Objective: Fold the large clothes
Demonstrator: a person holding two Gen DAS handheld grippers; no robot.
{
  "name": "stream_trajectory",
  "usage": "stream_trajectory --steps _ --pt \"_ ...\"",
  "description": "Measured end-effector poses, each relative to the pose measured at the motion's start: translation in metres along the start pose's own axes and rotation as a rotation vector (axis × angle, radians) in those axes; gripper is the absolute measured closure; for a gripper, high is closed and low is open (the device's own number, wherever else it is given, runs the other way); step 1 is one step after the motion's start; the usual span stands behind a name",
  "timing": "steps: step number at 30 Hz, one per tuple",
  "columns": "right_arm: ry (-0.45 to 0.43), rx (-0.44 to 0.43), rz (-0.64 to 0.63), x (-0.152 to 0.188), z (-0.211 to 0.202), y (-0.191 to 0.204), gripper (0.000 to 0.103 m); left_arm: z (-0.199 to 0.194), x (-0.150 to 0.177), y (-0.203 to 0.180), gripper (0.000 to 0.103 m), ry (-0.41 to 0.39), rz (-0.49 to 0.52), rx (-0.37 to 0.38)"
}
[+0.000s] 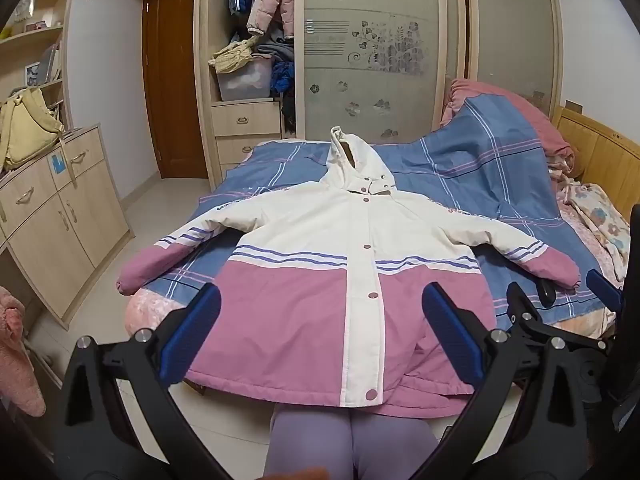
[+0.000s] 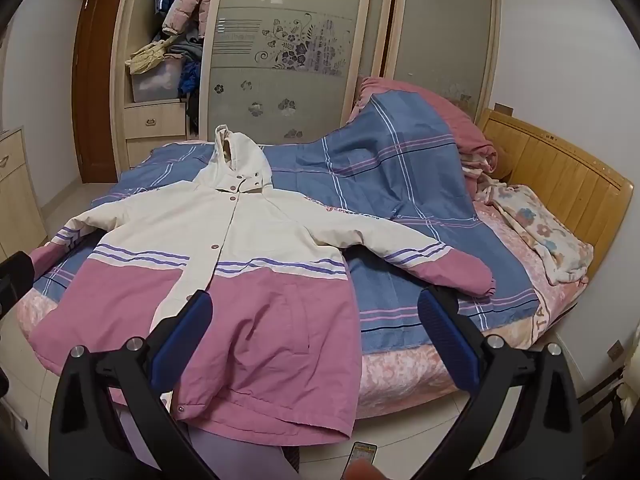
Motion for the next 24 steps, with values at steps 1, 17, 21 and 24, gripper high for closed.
stream_trajectory --steps 1,17,21,24 --pt "0.009 0.000 0.003 0.0009 0.0008 -0.0007 0.001 -0.0001 -0.0002 0.0000 0.002 -0.002 0.002 -0.001" --pt "-0.014 0.004 0.010 -0.0017 -0.0050 -0.0023 0.001 -0.0006 -0.0023 0.0033 0.002 0.002 0.002 -0.002" --pt "-0.013 0.000 0.007 -0.0010 -0.0012 -0.0036 0.001 0.0003 -0.0010 0.0009 0.002 0.001 0.007 -0.003" --pt "-0.010 -0.005 0.005 0.0001 -0.0018 -0.0018 0.001 0.0003 -0.0006 0.0016 0.002 0.000 0.008 -0.001"
Point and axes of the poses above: each gripper's, at about its wrist camera, not at the fingertips, and z roughly the way its jaws point, y to its left, x to its underside, the point moved 9 cm from there along z, roughly the way its jaws point, and after that the axes turned 6 degrees about -y, right-handed, at the moved point
